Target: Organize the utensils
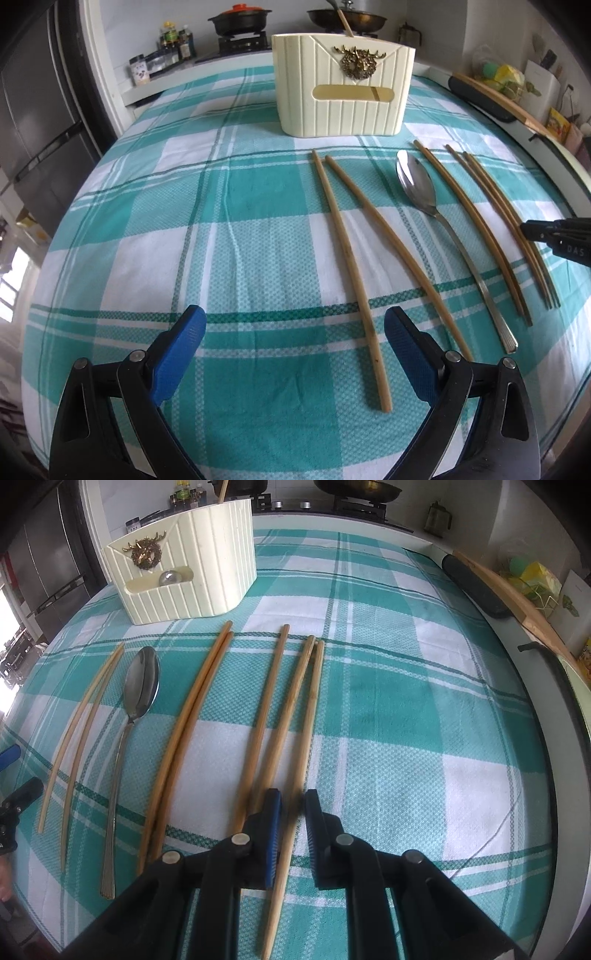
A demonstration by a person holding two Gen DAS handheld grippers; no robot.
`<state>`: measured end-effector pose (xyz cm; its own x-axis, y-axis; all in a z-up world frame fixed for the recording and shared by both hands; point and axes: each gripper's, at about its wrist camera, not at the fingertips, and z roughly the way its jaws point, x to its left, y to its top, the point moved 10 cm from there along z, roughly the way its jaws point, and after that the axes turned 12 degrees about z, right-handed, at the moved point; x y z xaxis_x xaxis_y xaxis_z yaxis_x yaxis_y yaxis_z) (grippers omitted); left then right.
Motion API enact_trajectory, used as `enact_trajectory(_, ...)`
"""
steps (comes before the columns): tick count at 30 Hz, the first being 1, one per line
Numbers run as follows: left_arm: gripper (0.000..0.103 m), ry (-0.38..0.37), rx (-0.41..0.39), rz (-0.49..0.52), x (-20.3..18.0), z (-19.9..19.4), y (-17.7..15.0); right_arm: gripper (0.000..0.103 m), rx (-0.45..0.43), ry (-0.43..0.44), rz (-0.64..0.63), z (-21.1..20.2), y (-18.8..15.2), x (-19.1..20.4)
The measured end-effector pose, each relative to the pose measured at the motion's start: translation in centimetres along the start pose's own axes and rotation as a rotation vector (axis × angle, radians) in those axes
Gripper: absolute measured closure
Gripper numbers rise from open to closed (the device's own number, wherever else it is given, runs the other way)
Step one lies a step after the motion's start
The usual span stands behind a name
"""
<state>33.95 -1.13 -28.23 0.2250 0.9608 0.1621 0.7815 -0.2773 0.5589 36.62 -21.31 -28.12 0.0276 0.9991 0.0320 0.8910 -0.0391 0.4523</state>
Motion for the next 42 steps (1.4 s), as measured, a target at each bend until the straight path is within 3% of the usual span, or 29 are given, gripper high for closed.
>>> enact_trajectory(1,0.008,0.005,0.006,0.015,-0.2,0.4,0.1,0.09,-0.01,-0.004,0.004,0.0,0.0,0.0)
enact_trajectory(4,0.024,0.007,-0.003,0.049,-1.0,0.8,0.3,0.092,-0.043,-0.014,0.012,-0.4,-0.3,-0.1)
enact_trajectory(7,0.055,-0.009,-0.02,0.06,-1.7,0.5,0.6,0.096,-0.068,-0.016,0.033,-0.6,-0.6,-0.4)
enact_trajectory(9,0.085,-0.003,-0.023,0.067,-2.0,0.4,0.8,0.096,-0.078,-0.017,0.047,-0.8,-0.7,-0.7)
enact_trajectory(12,0.096,0.019,-0.018,0.052,-1.6,0.4,0.6,0.097,-0.088,-0.03,0.07,-1.2,-1.0,-1.4)
enact_trajectory(18,0.097,0.054,0.014,-0.029,1.3,0.0,-0.9,0.097,-0.084,-0.067,0.095,-2.1,-2.1,-3.5)
enact_trajectory(22,0.094,0.025,0.03,-0.055,2.6,-0.1,-1.7,0.096,-0.05,-0.061,0.077,-2.3,-2.8,-3.7)
enact_trajectory(23,0.09,0.006,0.032,-0.055,2.7,-0.2,-1.7,0.096,-0.044,-0.059,0.077,-2.4,-2.9,-3.7)
enact_trajectory(25,0.062,-0.03,0.038,-0.055,2.9,-0.2,-1.7,0.093,-0.02,-0.043,0.081,-2.4,-2.9,-3.6)
enact_trajectory(26,0.043,-0.043,0.034,-0.057,3.2,-0.3,-1.6,0.086,-0.01,-0.027,0.083,-2.4,-2.9,-3.5)
enact_trajectory(27,0.036,-0.051,0.024,-0.056,3.4,-0.4,-1.4,0.076,0.0,-0.016,0.082,-2.4,-2.8,-3.4)
enact_trajectory(29,0.036,-0.071,0.015,-0.029,3.7,-0.7,-0.8,0.07,0.014,-0.01,0.065,-2.4,-2.7,-3.3)
enact_trajectory(42,0.036,-0.168,0.098,0.17,2.9,2.4,2.0,0.07,0.121,0.004,-0.003,-0.8,-1.1,-3.2)
